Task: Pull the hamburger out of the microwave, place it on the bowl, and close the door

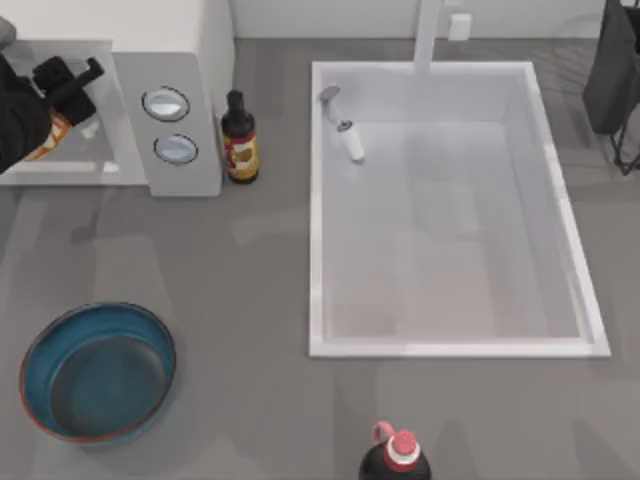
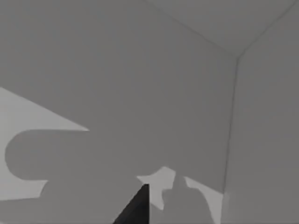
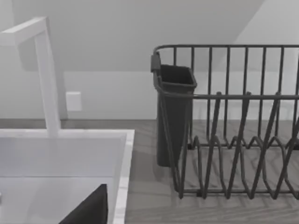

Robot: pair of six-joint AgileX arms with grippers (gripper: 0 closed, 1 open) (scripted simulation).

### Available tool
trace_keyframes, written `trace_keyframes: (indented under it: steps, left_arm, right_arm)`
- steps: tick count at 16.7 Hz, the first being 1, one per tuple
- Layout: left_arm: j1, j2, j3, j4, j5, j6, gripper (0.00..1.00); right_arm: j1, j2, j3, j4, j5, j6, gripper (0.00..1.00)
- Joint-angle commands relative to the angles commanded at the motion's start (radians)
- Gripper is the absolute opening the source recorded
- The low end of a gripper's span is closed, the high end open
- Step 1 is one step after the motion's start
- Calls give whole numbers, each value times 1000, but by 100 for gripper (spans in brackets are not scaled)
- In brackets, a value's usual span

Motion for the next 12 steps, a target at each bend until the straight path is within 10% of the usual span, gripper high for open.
trace_keyframes:
  steps: [12]
  left_arm:
    - [-434, 169, 427, -1293, -446, -1382, 0]
  right_arm:
    - [0, 0, 0, 0, 0, 0, 100]
